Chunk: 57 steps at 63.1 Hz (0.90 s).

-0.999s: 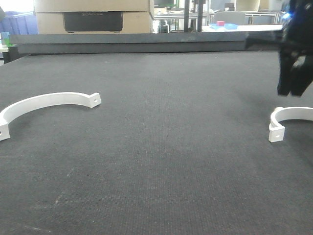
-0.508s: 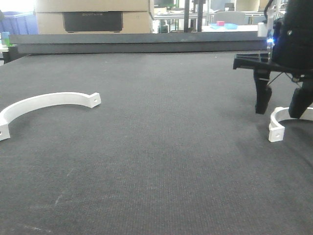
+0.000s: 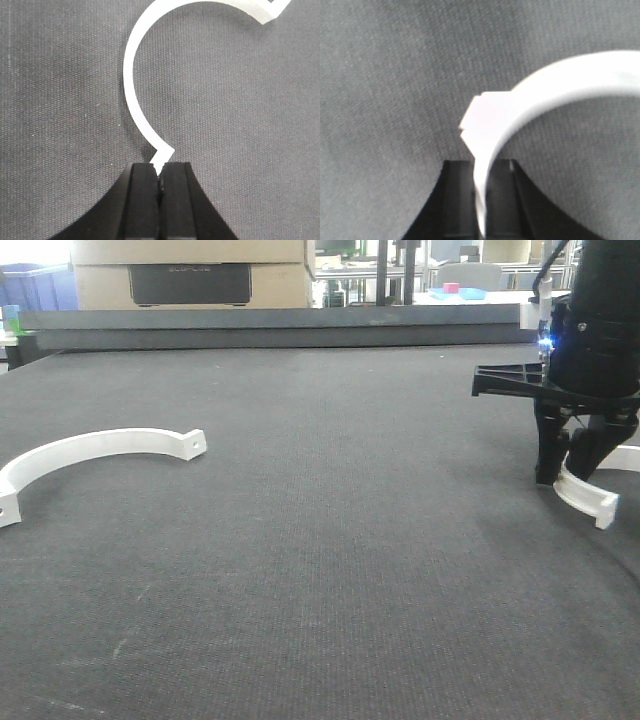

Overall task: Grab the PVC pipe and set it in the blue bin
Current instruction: 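Close the right gripper on the pipe end and lift it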

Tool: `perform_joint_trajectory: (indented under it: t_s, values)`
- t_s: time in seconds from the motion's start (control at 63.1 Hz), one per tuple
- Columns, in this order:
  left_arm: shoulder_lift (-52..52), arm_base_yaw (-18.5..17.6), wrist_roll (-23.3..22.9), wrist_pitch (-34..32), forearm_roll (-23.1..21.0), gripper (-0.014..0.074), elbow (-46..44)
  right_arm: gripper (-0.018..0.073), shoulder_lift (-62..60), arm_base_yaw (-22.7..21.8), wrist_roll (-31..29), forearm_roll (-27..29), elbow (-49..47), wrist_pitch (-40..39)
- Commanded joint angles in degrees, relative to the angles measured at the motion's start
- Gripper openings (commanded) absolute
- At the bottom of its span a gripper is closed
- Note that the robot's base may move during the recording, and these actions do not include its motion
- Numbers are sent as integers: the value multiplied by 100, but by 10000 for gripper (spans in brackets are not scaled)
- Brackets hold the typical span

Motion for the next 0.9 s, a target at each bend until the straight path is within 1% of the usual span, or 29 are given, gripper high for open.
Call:
perform_joint_trajectory:
  t_s: [0.0,0.063,0.174,0.333,0.428,0.539,0.682,0.888]
  values:
    - [-6,21,0,2,-60,-111,-47,-167,-14,-21,-6,-255,-51,40]
    - [-6,21,0,2,-60,-111,-47,-168,-14,-21,-75,-363,-51,66]
    - [-6,21,0,2,-60,-111,-47,-168,-58,6,-590,-364,-51,152]
    - [-6,21,0,8,-125,-111,-47,-168,-383,138,-1022,-364,-51,279]
    - [-6,21,0,210,-210,-111,-75,-168,-728,221,-1247,-364,-51,344]
    - [8,21,0,597,-189,-111,-229,-168,-1132,264,-1259,-364,-51,272]
    - [163,21,0,905,-189,-111,-833,-168,-1535,264,-1259,-364,-51,-72]
    - [944,21,0,1570,-152,-111,-2008,-168,-1790,264,-1259,-364,-51,169]
